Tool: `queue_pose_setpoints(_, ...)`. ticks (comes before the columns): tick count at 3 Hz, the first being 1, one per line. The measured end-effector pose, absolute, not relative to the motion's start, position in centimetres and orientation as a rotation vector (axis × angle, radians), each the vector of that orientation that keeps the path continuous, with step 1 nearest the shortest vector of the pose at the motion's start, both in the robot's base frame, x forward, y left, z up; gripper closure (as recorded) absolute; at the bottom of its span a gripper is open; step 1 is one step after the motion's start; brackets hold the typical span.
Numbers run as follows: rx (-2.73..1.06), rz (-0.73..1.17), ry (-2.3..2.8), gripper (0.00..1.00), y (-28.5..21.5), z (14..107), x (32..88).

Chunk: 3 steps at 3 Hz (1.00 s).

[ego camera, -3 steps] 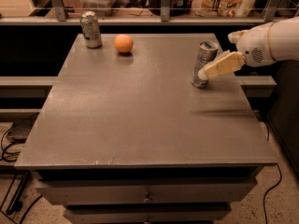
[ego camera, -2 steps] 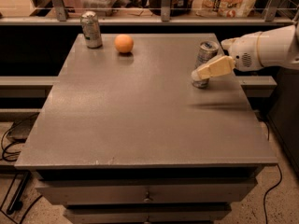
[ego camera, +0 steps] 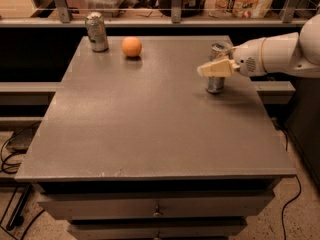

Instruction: Move redbull can near orange

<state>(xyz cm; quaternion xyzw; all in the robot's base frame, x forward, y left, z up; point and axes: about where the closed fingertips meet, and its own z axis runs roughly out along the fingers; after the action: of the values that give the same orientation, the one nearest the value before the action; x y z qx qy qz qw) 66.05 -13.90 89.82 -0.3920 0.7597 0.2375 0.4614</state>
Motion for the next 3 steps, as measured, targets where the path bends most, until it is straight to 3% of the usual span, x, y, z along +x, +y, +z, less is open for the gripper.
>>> queue_pose_setpoints(1, -0.986, 0.595, 1.843, 0.69, -12.5, 91.1, 66.2)
queue_pose_setpoints(2, -1.042, 0.614, 1.769, 1.00, -8.1, 95.0, 66.8)
queue_pose_setpoints(3, -1.026, 0.626, 1.772, 1.00, -7.5, 94.8, 67.1)
